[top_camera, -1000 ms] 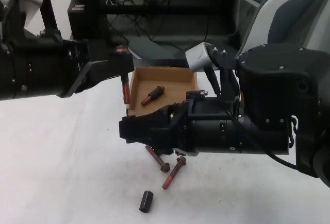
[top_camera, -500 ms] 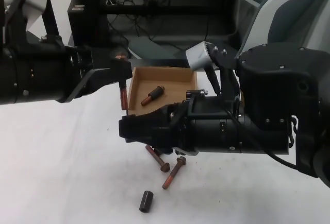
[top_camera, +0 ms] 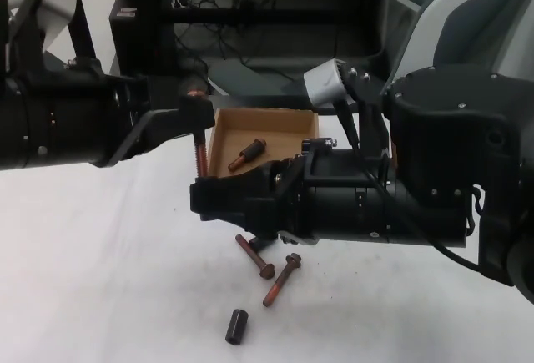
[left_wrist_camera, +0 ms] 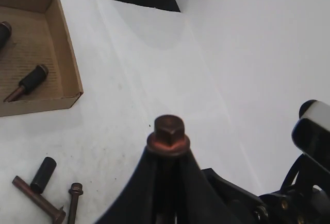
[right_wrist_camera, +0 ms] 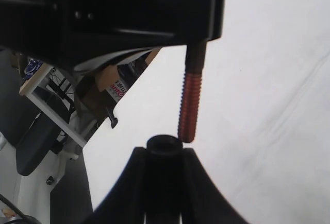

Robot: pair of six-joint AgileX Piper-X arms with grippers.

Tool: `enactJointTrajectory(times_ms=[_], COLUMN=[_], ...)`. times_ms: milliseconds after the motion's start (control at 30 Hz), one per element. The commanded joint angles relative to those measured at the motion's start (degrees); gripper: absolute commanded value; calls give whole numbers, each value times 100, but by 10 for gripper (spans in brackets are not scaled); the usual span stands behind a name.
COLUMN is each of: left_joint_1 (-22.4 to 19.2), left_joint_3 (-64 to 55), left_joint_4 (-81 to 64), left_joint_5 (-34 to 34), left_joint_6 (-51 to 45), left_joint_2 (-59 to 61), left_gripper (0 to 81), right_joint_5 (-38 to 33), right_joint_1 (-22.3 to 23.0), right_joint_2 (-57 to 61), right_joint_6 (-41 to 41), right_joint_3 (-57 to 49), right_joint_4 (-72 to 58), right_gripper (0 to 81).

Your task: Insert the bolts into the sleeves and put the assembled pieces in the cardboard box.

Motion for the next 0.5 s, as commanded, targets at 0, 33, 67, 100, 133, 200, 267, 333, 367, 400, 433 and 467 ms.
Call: enactJointTrajectory(times_ms=[0,33,67,100,133,200,267,333,367,400,433,467], left_joint_1=[-48,-67,-93,-127,-157,-221,-278,-326,-329,-328,-328,-328], left_joint_3=[-68,-68,-68,-68,-68,-68,-68,-68,-68,-68,-68,-68], left_joint_4=[-38,-38,-57,-56,-56,-43,-43,-43,-43,-43,-43,-43], left_joint_5=[-13,-13,-13,-13,-13,-13,-13,-43,-76,-106,-117,-115], left_joint_6=[-49,-76,-129,-157,-157,-157,-157,-157,-157,-157,-157,-143], left_joint_2=[-21,-21,-21,-21,-21,-21,-21,-21,-21,-21,-21,-21], left_gripper=[17,17,17,17,17,17,17,17,17,17,17,17], right_joint_5=[59,59,57,81,109,173,173,173,173,173,173,182], right_joint_1=[-5,-5,-5,-5,-5,-5,-5,-5,-5,-5,-5,-5], right_joint_2=[-28,-28,-28,-28,-28,-28,-28,-28,-28,-28,-28,-28], right_joint_6=[40,40,40,40,40,40,40,40,40,40,40,40], right_joint_3=[-76,-76,-76,-76,-76,-76,-76,-76,-76,-76,-76,-76], right_joint_4=[-100,-100,-87,-67,-36,-32,-32,-32,-32,-32,-32,-32], right_gripper=[4,4,4,4,4,4,4,4,4,4,4,4])
